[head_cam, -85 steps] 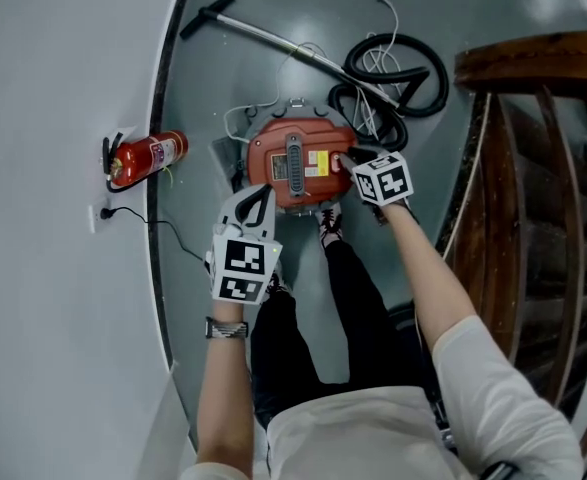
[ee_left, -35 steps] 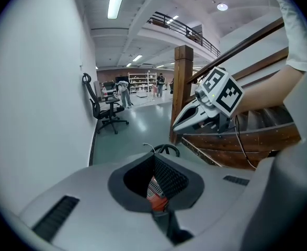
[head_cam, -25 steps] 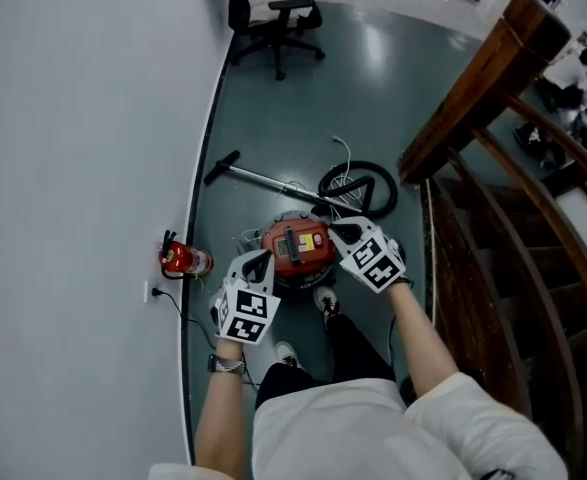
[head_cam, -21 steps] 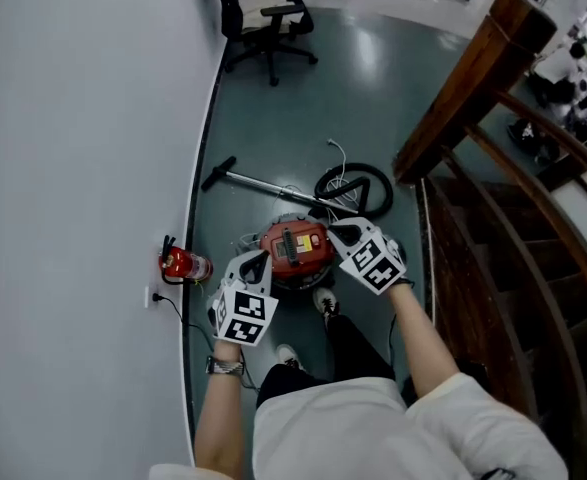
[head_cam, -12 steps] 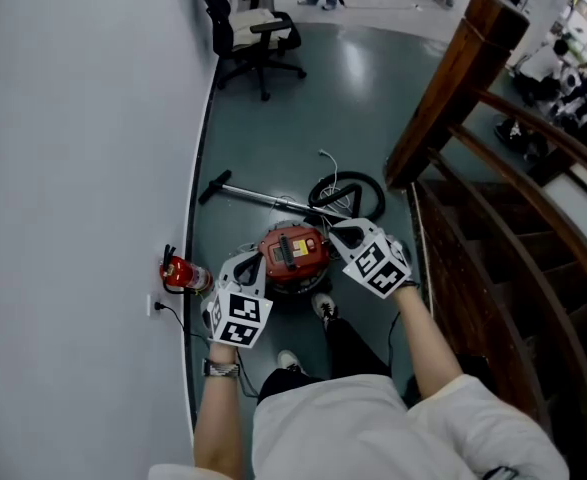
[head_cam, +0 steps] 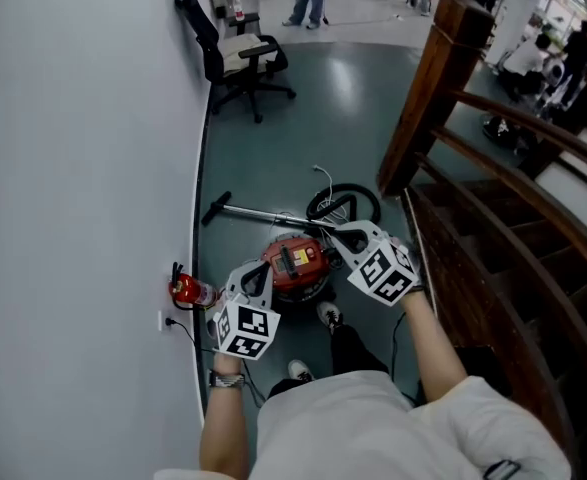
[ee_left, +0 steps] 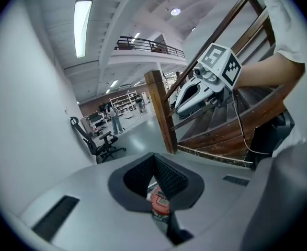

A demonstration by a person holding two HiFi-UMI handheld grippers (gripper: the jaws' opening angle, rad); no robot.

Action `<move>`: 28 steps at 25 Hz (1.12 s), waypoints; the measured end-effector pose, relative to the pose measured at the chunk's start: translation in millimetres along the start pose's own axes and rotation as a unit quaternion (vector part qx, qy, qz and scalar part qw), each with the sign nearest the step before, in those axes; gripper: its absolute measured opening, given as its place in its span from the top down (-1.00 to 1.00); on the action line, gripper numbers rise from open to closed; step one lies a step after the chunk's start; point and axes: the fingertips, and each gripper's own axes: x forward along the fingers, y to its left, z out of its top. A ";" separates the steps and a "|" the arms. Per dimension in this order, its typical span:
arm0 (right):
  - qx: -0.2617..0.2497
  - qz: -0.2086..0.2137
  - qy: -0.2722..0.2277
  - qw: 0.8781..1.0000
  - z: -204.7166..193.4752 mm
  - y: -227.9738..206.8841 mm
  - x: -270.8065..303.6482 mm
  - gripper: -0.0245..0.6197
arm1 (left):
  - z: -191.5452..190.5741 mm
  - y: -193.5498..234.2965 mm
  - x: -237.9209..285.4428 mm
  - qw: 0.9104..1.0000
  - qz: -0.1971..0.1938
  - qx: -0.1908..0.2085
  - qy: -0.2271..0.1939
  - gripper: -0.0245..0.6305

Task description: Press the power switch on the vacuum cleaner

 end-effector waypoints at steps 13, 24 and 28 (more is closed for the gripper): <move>-0.011 -0.052 -0.031 0.998 39.4 4.2 -79.2 0.84 | 49.4 -12.5 -45.3 0.997 -0.007 0.063 -0.040 0.93; -0.023 -0.074 -0.049 0.996 55.8 17.8 -135.4 0.84 | 90.5 -19.7 -88.0 0.993 0.014 0.074 -0.087 0.93; -0.031 -0.078 -0.053 0.995 60.9 25.8 -152.3 0.83 | 102.0 -23.3 -102.3 0.992 0.024 0.075 -0.103 0.93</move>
